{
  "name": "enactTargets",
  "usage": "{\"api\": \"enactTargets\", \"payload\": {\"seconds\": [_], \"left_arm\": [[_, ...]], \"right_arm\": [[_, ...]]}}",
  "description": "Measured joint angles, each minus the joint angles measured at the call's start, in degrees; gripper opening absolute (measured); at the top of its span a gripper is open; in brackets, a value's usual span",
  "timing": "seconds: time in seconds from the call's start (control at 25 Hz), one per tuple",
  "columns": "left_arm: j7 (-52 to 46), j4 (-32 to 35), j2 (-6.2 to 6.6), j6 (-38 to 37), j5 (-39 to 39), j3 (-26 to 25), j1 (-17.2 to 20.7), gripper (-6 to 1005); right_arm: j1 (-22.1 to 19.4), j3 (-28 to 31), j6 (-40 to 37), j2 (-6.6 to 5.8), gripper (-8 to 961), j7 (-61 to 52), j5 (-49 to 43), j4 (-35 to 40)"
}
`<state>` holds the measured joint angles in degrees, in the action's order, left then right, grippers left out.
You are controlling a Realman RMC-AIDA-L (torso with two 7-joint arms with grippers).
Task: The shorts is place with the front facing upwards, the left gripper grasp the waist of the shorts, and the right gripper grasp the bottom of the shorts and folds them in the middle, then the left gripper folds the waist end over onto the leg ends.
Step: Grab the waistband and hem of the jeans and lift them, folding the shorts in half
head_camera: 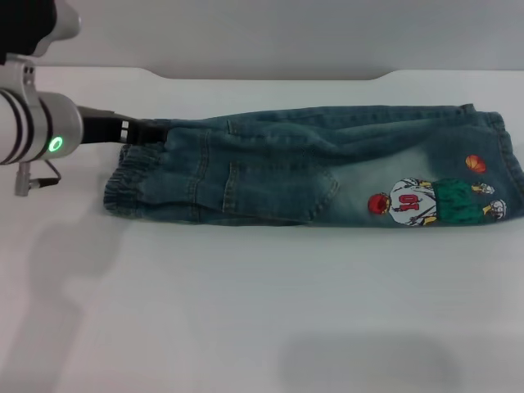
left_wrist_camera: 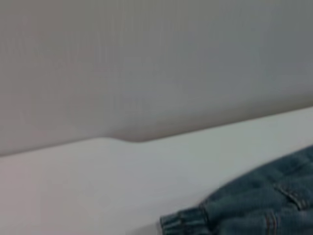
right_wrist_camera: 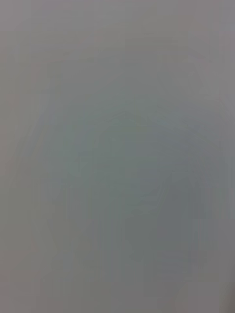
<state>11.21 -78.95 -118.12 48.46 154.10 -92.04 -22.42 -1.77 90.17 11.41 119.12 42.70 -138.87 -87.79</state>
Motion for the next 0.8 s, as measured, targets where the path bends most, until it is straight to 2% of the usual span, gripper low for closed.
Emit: {"api": "enactTargets", "payload": {"seconds": [0.2,0.36,0.44,0.52,0.64,0.8], "left_arm": [[-0.5,-7.0,0.14,7.1,0.3,-0.3,3.8,822],[-0.5,-8.5,0.23,9.4,0.5,-0.4,4.9,855],[-0.5,-8.8,0.24,10.3,0.6,-0.4,5.1,854],[-0.5,-8.9,0.22,11.3,0.6,-0.4,5.2,853],[-0.6,-8.9,0.17,13.0,0.6,-0.4,5.1,851],[-0.6,-8.9,0.17,15.1,0.6,-0.4,4.6,849]], "right_arm": [[-2.5,-9.3,-18.8,0.12,821,0.6,0.2,5.2],[-0.6,-18.5,-42.1,0.03,806,0.3,0.1,16.5],[1.2,-21.2,-50.4,0.19,798,-1.5,1.1,21.7],[3.0,-22.3,-54.1,0.19,790,-5.1,3.9,25.2],[6.5,-23.7,-54.3,-0.09,779,-11.7,7.9,31.2],[8.4,-25.1,-54.5,-0.17,763,-16.7,8.5,35.1]]}}
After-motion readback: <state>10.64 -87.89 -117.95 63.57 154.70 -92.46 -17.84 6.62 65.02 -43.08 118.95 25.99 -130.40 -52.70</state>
